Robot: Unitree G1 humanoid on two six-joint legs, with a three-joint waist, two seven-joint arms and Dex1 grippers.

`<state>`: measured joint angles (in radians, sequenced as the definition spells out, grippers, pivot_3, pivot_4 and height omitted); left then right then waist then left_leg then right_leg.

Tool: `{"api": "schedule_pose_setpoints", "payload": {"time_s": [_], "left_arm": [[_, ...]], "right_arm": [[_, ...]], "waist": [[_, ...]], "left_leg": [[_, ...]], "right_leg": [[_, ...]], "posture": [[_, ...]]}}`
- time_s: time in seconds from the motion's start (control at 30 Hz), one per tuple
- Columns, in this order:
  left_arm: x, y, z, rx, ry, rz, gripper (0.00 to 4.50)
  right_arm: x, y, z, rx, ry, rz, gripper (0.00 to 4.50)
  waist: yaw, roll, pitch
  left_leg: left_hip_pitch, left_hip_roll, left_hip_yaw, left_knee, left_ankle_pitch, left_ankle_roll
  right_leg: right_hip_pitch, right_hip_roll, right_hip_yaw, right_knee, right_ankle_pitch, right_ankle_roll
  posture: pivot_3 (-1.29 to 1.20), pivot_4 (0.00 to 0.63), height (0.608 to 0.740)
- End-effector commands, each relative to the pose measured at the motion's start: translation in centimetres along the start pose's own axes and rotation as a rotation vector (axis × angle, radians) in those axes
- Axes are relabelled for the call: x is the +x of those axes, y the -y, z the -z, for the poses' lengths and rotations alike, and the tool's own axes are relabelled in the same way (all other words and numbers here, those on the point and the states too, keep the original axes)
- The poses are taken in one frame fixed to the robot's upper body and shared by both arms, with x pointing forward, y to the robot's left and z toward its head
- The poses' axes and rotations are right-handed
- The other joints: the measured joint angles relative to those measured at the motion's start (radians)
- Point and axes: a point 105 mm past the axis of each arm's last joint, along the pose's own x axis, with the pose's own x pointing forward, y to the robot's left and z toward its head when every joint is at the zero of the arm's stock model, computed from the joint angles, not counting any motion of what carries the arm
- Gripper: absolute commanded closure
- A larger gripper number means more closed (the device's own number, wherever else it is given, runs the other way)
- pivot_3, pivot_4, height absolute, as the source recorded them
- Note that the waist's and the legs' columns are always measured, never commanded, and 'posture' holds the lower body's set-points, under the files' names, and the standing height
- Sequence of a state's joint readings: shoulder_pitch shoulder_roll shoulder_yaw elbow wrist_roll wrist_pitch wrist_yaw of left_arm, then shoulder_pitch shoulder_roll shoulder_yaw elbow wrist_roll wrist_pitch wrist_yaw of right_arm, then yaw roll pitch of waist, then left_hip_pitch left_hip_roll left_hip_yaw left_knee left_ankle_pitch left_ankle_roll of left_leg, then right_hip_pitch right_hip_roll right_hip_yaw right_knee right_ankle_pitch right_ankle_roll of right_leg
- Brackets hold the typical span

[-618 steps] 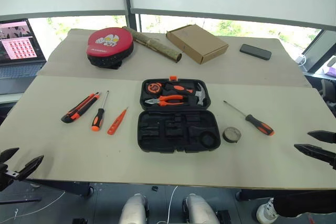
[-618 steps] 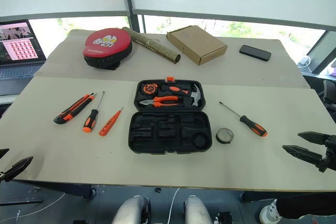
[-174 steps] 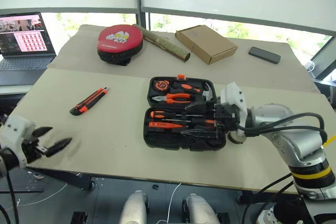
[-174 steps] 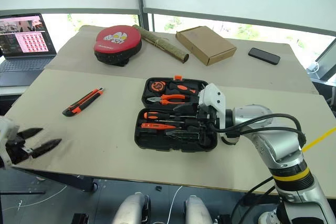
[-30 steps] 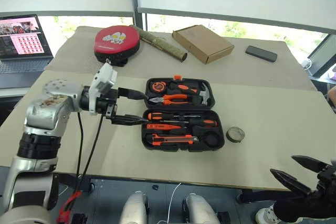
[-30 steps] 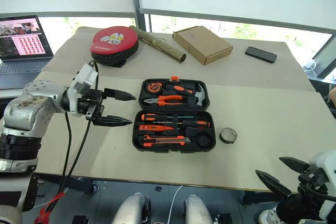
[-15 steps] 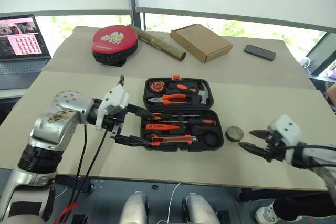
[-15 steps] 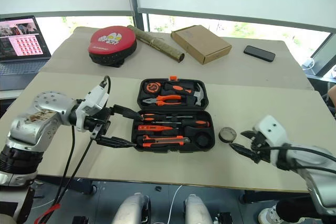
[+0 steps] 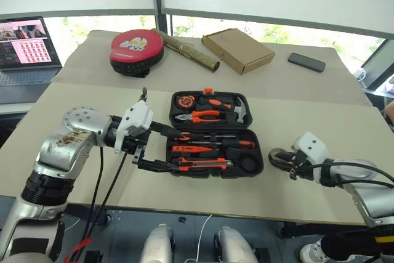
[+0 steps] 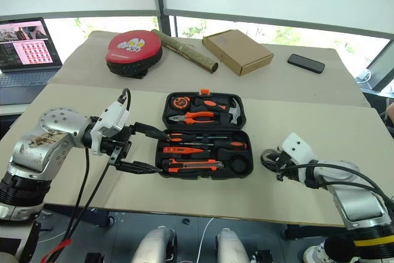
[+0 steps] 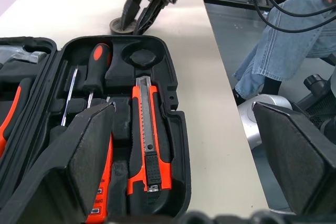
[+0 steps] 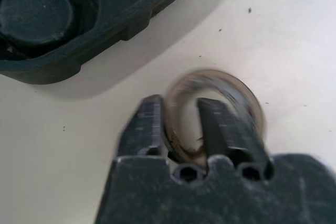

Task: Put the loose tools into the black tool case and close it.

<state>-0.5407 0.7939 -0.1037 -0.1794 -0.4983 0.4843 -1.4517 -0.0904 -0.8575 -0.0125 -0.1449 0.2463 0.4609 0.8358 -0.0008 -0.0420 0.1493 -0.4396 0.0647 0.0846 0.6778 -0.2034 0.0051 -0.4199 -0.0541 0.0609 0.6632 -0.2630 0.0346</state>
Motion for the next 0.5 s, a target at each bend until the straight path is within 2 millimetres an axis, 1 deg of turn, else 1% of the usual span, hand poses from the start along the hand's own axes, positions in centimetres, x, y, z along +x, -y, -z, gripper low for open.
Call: {"api": "schedule_pose_setpoints", "payload": {"time_s": [0.03,0.07,0.13,0.2,0.27,0.33,0.4,0.5], "left_arm": [[0.0,0.0,-0.6,0.041,0.003,-0.003,0.00],[0.0,0.0,-0.6,0.042,0.003,-0.003,0.00],[0.0,0.1,-0.5,0.041,0.004,-0.002,0.00],[0.0,0.5,-0.2,0.033,-0.001,0.010,0.00],[0.1,0.8,0.0,0.029,-0.008,0.022,0.00],[0.2,1.0,0.1,0.030,-0.010,0.025,0.00],[0.3,1.0,0.1,0.031,-0.009,0.026,0.00],[0.4,1.0,0.0,0.032,-0.009,0.026,0.00]], "right_arm": [[-1.1,0.3,0.0,-0.011,-0.003,0.004,4.49],[-1.4,0.4,-0.2,-0.013,0.002,0.007,4.49],[-2.4,0.4,-1.9,-0.017,0.053,-0.003,4.49],[-3.1,-1.5,-4.9,-0.037,0.144,-0.096,4.49],[-3.1,-3.7,-7.1,-0.064,0.199,-0.195,4.49],[-2.7,-5.3,-7.8,-0.096,0.201,-0.249,4.49],[-2.0,-6.2,-7.9,-0.135,0.183,-0.276,4.49],[-0.7,-6.8,-7.8,-0.160,0.168,-0.283,4.49]], "waist": [[0.001,0.000,0.000],[0.004,0.000,0.000],[0.005,0.000,0.000],[0.005,0.001,0.000],[-0.002,0.002,0.000],[-0.007,0.001,0.000],[-0.008,0.001,0.001],[-0.004,0.001,0.001]], "left_leg": [[0.000,0.000,0.000,0.000,0.000,0.000],[0.000,0.000,0.000,0.000,0.000,0.000],[0.000,0.000,0.000,0.000,0.000,0.000],[0.000,0.000,0.000,0.000,0.000,0.000],[0.000,0.000,0.000,0.000,0.000,0.000],[0.000,0.002,0.000,-0.001,0.000,0.000],[0.000,0.002,-0.001,-0.001,0.000,0.000],[0.000,0.001,0.000,0.000,0.000,0.000]], "right_leg": [[0.000,0.000,0.000,0.000,0.000,0.000],[0.000,0.000,0.000,0.000,0.000,0.000],[0.000,0.000,0.000,0.000,0.000,0.000],[0.000,0.000,0.000,0.000,0.000,0.000],[-0.001,0.000,0.001,0.001,0.000,0.000],[-0.001,0.002,0.001,0.001,0.000,0.000],[-0.001,0.003,0.001,0.001,0.000,-0.001],[-0.001,0.001,0.001,0.000,0.000,0.000]], "posture": [[0.00,0.150,0.740],[0.00,0.150,0.740],[0.00,0.150,0.740],[0.00,0.150,0.740],[0.00,0.150,0.740],[0.00,0.150,0.740],[0.00,0.150,0.740],[0.00,0.150,0.740]]}}
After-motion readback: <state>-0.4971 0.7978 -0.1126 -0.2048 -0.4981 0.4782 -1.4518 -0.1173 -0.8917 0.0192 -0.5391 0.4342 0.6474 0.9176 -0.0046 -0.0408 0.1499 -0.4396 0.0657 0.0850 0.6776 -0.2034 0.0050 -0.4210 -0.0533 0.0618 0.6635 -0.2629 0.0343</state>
